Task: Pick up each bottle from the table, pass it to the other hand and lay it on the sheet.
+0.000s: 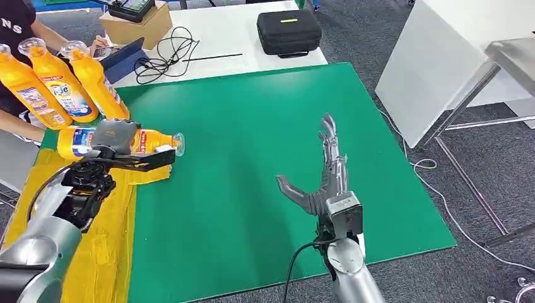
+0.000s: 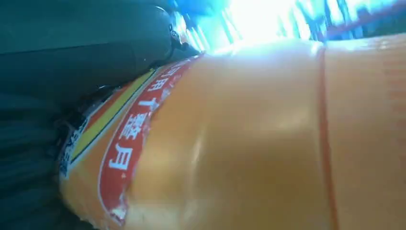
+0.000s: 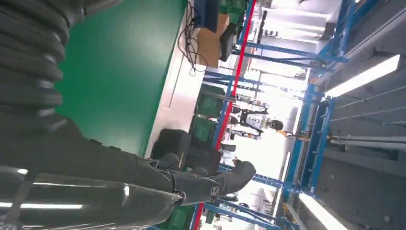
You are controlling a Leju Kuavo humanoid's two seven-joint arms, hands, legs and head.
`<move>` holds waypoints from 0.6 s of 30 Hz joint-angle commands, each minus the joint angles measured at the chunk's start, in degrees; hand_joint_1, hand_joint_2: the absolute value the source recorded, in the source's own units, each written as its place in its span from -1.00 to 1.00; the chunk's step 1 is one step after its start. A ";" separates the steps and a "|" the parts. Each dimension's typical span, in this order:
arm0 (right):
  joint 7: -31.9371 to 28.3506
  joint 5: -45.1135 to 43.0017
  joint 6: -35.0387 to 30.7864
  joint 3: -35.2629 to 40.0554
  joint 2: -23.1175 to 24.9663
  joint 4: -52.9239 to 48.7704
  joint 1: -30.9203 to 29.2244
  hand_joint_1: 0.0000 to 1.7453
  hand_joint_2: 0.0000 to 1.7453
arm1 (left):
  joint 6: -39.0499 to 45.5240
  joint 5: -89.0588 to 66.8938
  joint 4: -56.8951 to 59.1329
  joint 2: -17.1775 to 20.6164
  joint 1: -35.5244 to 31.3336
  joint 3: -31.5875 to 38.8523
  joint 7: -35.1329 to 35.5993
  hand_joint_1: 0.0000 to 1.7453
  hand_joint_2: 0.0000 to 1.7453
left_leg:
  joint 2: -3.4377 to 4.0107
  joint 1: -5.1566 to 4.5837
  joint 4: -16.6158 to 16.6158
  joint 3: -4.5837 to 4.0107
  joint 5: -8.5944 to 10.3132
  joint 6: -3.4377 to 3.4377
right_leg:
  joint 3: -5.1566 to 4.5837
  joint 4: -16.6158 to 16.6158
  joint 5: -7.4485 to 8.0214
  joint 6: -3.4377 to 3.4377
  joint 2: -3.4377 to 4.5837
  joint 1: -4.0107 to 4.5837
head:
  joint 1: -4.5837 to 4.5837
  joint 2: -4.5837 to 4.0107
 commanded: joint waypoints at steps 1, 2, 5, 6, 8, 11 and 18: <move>2.03 -0.18 0.40 -1.58 -0.71 -0.59 -1.18 -1.00 1.00 | -10.10 4.41 14.21 4.00 -4.04 2.71 -3.45 1.00 1.00 | 0.33 0.05 0.06 0.44 -0.26 -0.12 | 0.37 0.06 -0.18 -0.09 0.22 0.07 | 0.02 0.00; 2.21 -0.17 0.40 -1.62 -0.75 -0.42 -1.37 -1.00 1.00 | -10.83 4.75 14.44 4.09 -3.78 3.03 -3.70 1.00 1.00 | 0.28 0.03 0.02 0.35 -0.18 -0.10 | 0.28 0.03 -0.13 -0.07 0.20 0.04 | 0.00 0.00; 3.39 -0.03 0.72 -1.26 -0.74 2.43 -3.51 -1.00 1.00 | -14.86 8.23 15.02 3.71 -1.26 6.24 -4.98 1.00 1.00 | 0.26 0.05 0.00 0.26 -0.12 -0.07 | 0.22 -0.02 -0.08 -0.05 0.15 0.05 | 0.00 0.00; 3.35 -0.07 0.68 -1.21 -0.54 3.66 -4.33 -1.00 1.00 | -15.25 8.45 15.62 3.57 -0.89 6.49 -4.70 1.00 1.00 | 0.28 0.02 -0.05 0.26 -0.09 -0.05 | 0.20 -0.05 -0.04 -0.03 0.20 0.01 | 0.02 0.00; 3.36 -0.05 0.59 -1.11 -0.49 4.40 -5.04 -1.00 1.00 | -16.34 8.56 16.11 3.41 -0.78 6.63 -4.24 1.00 1.00 | 0.31 0.01 -0.07 0.31 -0.11 -0.05 | 0.25 -0.04 -0.05 -0.03 0.23 0.00 | 0.00 0.00; 3.36 -0.05 0.58 -1.17 -0.56 4.38 -5.10 -1.00 1.00 | -16.66 8.56 16.10 3.31 -1.10 6.62 -4.16 1.00 1.00 | 0.26 0.09 0.01 0.44 -0.21 -0.09 | 0.44 -0.03 -0.15 -0.06 0.15 0.09 | 0.02 0.00; 3.36 -0.05 0.57 -1.17 -0.58 4.35 -5.04 -1.00 1.00 | -16.81 8.55 16.10 3.34 -1.24 6.62 -4.12 1.00 1.00 | 0.15 0.03 -0.03 0.28 -0.12 -0.08 | 0.29 -0.03 -0.08 -0.06 0.12 0.03 | 0.00 0.00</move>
